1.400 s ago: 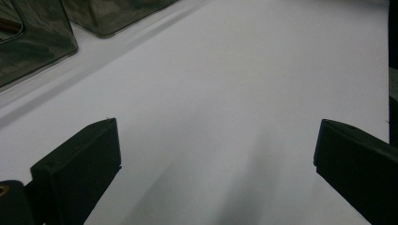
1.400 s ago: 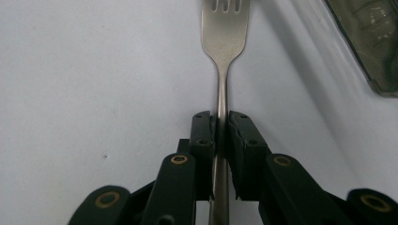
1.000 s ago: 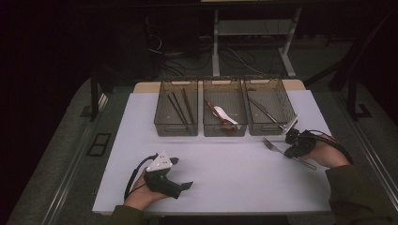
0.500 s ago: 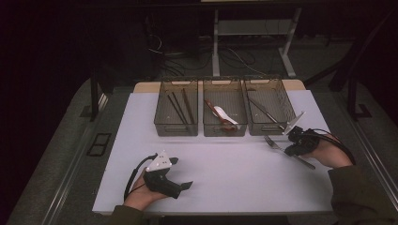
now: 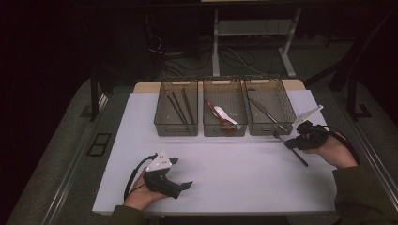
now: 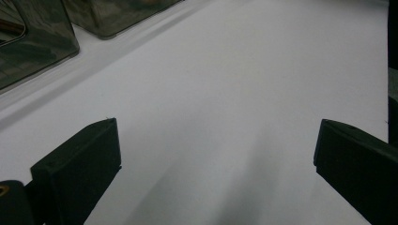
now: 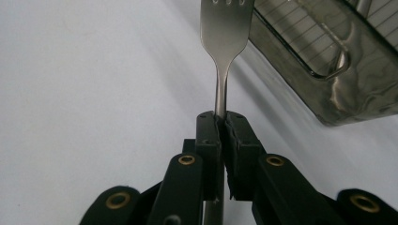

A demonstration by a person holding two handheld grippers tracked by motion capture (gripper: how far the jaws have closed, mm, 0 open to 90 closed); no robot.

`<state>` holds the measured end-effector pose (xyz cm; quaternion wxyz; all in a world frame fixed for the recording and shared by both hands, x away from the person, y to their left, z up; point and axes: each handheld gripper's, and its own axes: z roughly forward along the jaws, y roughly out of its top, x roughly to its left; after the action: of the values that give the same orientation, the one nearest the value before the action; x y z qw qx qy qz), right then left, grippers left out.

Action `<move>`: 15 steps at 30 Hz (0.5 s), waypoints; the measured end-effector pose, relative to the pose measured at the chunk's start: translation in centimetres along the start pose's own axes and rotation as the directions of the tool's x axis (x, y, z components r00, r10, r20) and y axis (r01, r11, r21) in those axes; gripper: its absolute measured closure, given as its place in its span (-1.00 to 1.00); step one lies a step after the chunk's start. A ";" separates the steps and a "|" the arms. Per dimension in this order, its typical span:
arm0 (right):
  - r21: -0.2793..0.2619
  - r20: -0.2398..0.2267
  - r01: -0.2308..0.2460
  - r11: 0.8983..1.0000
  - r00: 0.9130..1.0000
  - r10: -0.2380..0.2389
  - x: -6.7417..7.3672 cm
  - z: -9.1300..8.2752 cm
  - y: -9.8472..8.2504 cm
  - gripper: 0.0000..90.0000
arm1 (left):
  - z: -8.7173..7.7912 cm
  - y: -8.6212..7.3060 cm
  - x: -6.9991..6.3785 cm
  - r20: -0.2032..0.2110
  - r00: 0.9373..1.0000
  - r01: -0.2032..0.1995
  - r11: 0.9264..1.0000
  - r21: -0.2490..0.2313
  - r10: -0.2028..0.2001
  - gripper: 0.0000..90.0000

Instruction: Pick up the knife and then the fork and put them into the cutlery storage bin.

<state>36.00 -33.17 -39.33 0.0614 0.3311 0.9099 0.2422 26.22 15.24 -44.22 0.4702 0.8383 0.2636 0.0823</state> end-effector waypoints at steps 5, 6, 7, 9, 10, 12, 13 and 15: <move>-0.048 -0.005 -0.025 0.999 1.000 0.025 -0.2 -0.4 -0.1 0.87 | 0.0 0.0 0.0 -0.001 1.000 0.001 1.000 -0.001 -0.001 -1.00; -0.062 -0.005 -0.028 0.998 1.000 0.028 -0.2 -0.4 -0.1 0.87 | 0.0 0.0 0.0 -0.002 1.000 0.001 1.000 -0.001 -0.001 -1.00; -0.074 -0.004 -0.031 0.997 1.000 0.031 -0.2 -0.5 -0.1 0.87 | 0.0 0.0 0.0 -0.002 1.000 0.001 1.000 -0.001 -0.001 -1.00; -0.097 -0.003 -0.045 0.994 0.999 0.045 -0.3 -0.7 -0.1 0.87 | 0.0 0.0 0.0 -0.002 1.000 0.001 1.000 -0.001 -0.001 -1.00; -0.110 0.001 -0.050 0.993 0.999 0.051 -0.3 -0.8 -0.2 0.87 | 0.0 0.0 0.0 -0.003 1.000 0.000 1.000 0.000 0.000 -1.00; -0.130 -0.006 -0.061 0.990 0.998 0.061 -0.4 -1.0 -0.2 0.87 | 0.0 0.0 0.0 -0.004 1.000 0.000 1.000 -0.001 0.000 -1.00; -0.144 -0.009 -0.063 0.988 0.998 0.062 -0.5 -1.1 -0.3 0.87 | 0.0 0.0 0.0 -0.005 1.000 0.000 1.000 -0.002 0.000 -1.00; -0.162 -0.012 -0.074 0.984 0.997 0.073 -0.6 -1.3 -0.3 0.87 | 0.0 0.0 0.0 -0.006 1.000 0.000 1.000 -0.002 0.000 -1.00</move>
<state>35.92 -34.27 -38.38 0.0764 0.3574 0.8745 0.3188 26.24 15.26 -44.20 0.4704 0.8374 0.2650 0.0851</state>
